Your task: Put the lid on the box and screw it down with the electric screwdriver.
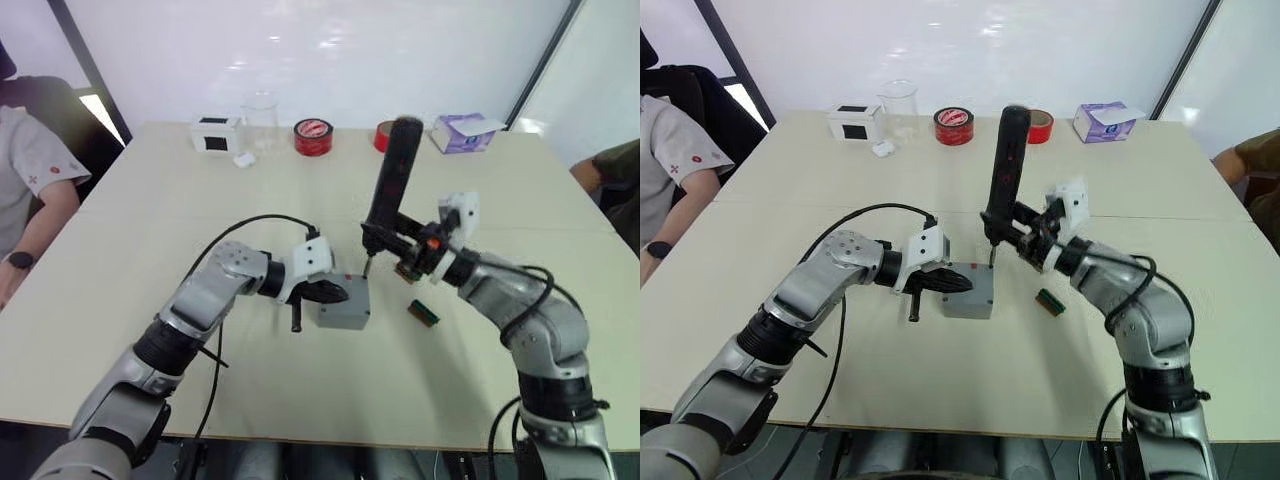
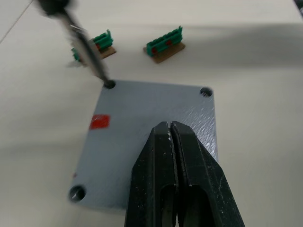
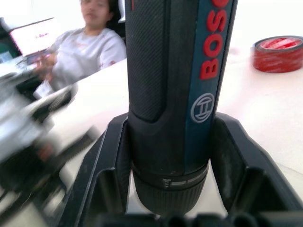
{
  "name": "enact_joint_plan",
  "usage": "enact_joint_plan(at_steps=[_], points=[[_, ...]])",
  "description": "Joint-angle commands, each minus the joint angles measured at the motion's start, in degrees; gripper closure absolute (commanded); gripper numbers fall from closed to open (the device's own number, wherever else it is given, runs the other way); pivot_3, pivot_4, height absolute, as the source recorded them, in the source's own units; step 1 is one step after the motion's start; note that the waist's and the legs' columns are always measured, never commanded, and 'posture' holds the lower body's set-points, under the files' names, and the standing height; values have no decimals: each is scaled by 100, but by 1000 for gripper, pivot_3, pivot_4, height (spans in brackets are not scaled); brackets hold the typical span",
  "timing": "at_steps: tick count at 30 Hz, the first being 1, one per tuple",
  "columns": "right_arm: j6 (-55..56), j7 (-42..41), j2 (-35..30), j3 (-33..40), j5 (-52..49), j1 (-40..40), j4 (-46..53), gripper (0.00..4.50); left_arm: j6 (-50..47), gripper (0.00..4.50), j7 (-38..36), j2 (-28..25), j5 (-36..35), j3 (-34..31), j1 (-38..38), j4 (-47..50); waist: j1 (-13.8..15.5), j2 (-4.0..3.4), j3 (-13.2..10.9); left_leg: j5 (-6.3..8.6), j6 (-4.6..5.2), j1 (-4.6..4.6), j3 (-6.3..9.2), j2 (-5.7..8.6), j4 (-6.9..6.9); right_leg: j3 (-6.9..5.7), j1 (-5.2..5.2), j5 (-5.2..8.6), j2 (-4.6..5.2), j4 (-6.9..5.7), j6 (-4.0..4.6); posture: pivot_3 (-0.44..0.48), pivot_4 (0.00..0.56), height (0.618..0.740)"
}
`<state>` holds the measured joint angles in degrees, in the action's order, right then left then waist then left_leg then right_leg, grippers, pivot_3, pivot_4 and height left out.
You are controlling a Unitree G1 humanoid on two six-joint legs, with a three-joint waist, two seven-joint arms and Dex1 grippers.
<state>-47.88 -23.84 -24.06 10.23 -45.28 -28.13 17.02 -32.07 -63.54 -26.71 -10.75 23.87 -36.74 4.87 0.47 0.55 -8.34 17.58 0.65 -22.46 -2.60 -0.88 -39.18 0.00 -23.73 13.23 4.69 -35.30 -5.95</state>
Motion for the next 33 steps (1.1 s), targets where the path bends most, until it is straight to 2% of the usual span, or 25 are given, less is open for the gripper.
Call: enact_joint_plan(at_steps=[1, 5, 7, 9, 10, 13, 17, 20, 22, 26, 29, 33], points=[[-710, 663, -48, 987, -1698, -863, 145, 2750, -104, 4500, -1, -62, 22, 49, 79, 6, 18, -11, -8, 0, 0, -4, 0, 0, 0, -1, -5, -7, 0, -1, -13, 0, 150, 740], [-1107, 1812, -243, 1666, -3015, -1530, -325, 2750, -273, 4500, 205, 87, -211, -244, 99, 74, 12, -14, -10, 1, 1, -10, 1, -3, 8, -3, -10, -7, 0, 7, -13, 0, 150, 740], [-1261, 2522, -594, 1958, -3413, -1716, -635, 2750, -414, 4500, 587, 400, -537, -723, 58, 207, 24, -13, -14, 1, 1, -11, 0, -1, 7, -3, -7, -7, 4, 8, -13, 0, 150, 740], [-1689, 2734, -1197, 1938, -3449, -1687, -864, 2750, -638, 4500, 1111, 764, -847, -1293, -72, 351, 40, -10, -19, 1, 1, -20, 1, 5, 4, -7, -9, -4, 17, 8, -8, 0, 150, 740], [-1858, 2582, -1478, 1863, -3405, -1592, -903, 2750, -834, 4500, 1191, 860, -1069, -1500, -137, 427, 27, -10, -19, 1, 1, -33, 5, 12, 1, -11, -15, -2, 26, 12, -5, 0, 150, 740], [-2565, 1837, -2736, 1017, -2508, -924, -981, 2750, -1536, 4500, 973, 785, -1889, -1912, -228, 818, 9, -15, -19, 0, 2, -91, 0, 27, -5, -7, -76, -11, 35, 9, -20, 0, 150, 740], [-3355, 1508, -3553, 611, -2071, -611, -1658, 2750, -1556, 4500, 470, -153, -1723, -1373, -2, 1490, -61, -35, -29, 4, 9, -92, -12, 24, 4, -2, -85, -10, 26, 14, -21, 0, 150, 740], [-3563, 1143, -3678, 522, -1788, -561, -2125, 2750, -1454, 4500, 131, -787, -1714, -1154, 206, 1774, -121, -71, -52, 3, 9, -91, -14, 26, 3, -1, -88, -9, 20, 14, -20, 0, 150, 740], [-3871, 1103, -3638, 500, -1585, -664, -2597, 2750, -1543, 4500, 86, -967, -1827, -1176, 250, 1809, -128, -65, -55, 3, 8, -87, -18, 24, -1, 7, -88, -9, 7, 13, -20, 0, 150, 740], [-4345, 927, -3732, 261, -1098, -920, -3190, 2750, -1522, 4500, 151, -1063, -1838, -1192, 380, 1857, -107, -66, -56, 3, 7, -88, -12, 20, -3, 7, -88, -9, -4, 11, -19, 0, 150, 740], [-4396, 387, -4032, -300, -839, -832, -3042, 2750, -1510, 4500, 272, -1004, -1838, -1140, 509, 1971, -101, -67, -56, 3, 7, -90, -12, 20, -2, 7, -88, -9, -4, 12, -20, 0, 150, 740], [-4444, -67, -4160, -605, -599, -960, -3245, 2750, -1529, 4500, 476, -857, -1826, -1090, 613, 2072, -106, -65, -57, 3, 8, -93, -13, 22, -3, 8, -88, -9, -1, 17, -21, 0, 150, 740]])
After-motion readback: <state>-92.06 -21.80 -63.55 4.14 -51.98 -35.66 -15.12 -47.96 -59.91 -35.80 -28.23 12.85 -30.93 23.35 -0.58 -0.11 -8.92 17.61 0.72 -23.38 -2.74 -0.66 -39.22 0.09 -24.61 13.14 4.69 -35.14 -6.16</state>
